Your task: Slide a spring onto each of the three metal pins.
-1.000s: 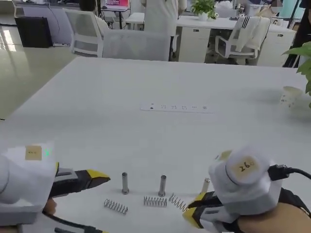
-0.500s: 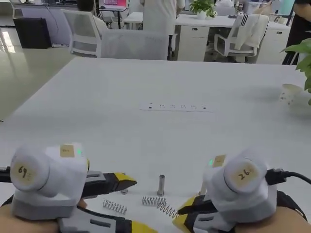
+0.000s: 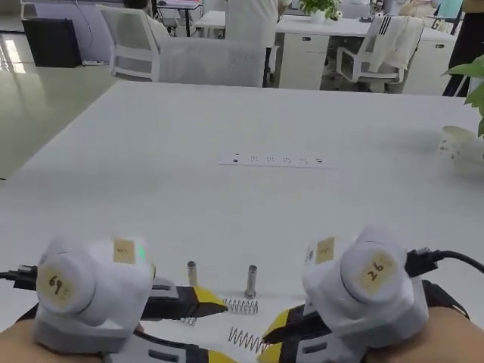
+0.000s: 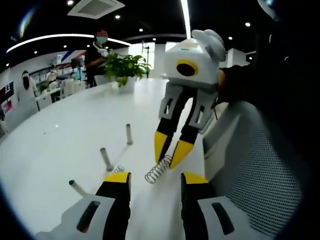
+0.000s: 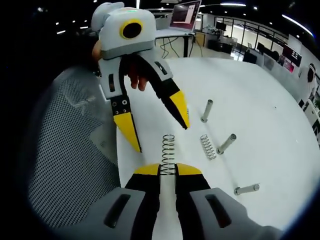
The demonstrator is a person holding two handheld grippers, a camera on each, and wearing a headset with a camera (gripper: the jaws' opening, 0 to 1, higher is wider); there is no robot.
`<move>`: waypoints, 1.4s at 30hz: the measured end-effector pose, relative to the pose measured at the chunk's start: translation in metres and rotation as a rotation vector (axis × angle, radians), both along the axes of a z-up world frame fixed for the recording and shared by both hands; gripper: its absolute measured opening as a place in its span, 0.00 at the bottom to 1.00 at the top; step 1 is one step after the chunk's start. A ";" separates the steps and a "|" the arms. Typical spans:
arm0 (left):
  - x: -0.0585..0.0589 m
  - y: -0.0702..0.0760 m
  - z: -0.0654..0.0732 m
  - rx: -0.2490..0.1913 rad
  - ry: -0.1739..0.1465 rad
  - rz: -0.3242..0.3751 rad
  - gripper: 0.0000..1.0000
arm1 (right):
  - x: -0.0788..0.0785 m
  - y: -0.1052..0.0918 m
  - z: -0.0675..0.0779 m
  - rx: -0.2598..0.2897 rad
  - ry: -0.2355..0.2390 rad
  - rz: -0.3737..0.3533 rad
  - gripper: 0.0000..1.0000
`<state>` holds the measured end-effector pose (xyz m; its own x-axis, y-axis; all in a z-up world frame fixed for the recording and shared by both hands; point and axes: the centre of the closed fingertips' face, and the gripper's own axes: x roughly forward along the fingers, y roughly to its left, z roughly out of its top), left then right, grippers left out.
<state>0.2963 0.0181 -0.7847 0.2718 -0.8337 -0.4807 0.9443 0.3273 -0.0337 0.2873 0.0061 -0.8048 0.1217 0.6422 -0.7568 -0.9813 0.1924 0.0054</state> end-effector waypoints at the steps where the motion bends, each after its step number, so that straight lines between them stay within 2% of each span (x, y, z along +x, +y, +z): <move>1: -0.001 0.000 0.000 0.003 -0.005 -0.007 0.32 | -0.001 0.002 0.002 -0.003 -0.002 0.017 0.08; 7: -0.005 -0.003 -0.002 0.017 -0.028 -0.045 0.23 | -0.005 0.005 0.008 -0.044 -0.006 0.072 0.08; 14: -0.011 -0.006 -0.003 0.041 -0.076 -0.103 0.09 | -0.011 0.005 0.009 -0.083 -0.002 0.124 0.08; 18: -0.012 -0.006 -0.005 0.064 -0.100 -0.124 0.05 | -0.013 0.004 0.009 -0.097 0.006 0.134 0.08; 21: -0.013 -0.006 -0.005 0.069 -0.103 -0.132 0.05 | -0.014 0.004 0.011 -0.098 0.007 0.137 0.08; 25: -0.013 -0.007 -0.006 0.075 -0.111 -0.140 0.04 | -0.014 0.004 0.019 -0.080 0.007 0.132 0.08; 30: -0.011 -0.006 -0.007 0.080 -0.117 -0.137 0.03 | -0.012 0.011 0.036 -0.023 0.003 0.122 0.08; 37: -0.011 -0.006 -0.007 0.082 -0.113 -0.137 0.03 | -0.013 0.024 0.047 0.016 -0.022 0.132 0.08; 42: -0.011 -0.008 -0.006 0.076 -0.111 -0.140 0.03 | -0.014 0.030 0.051 0.023 -0.041 0.147 0.08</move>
<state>0.2852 0.0098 -0.7908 0.2106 -0.8297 -0.5170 0.9773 0.1902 0.0928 0.2734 0.0363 -0.7534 0.0555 0.6723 -0.7382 -0.9984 0.0468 -0.0324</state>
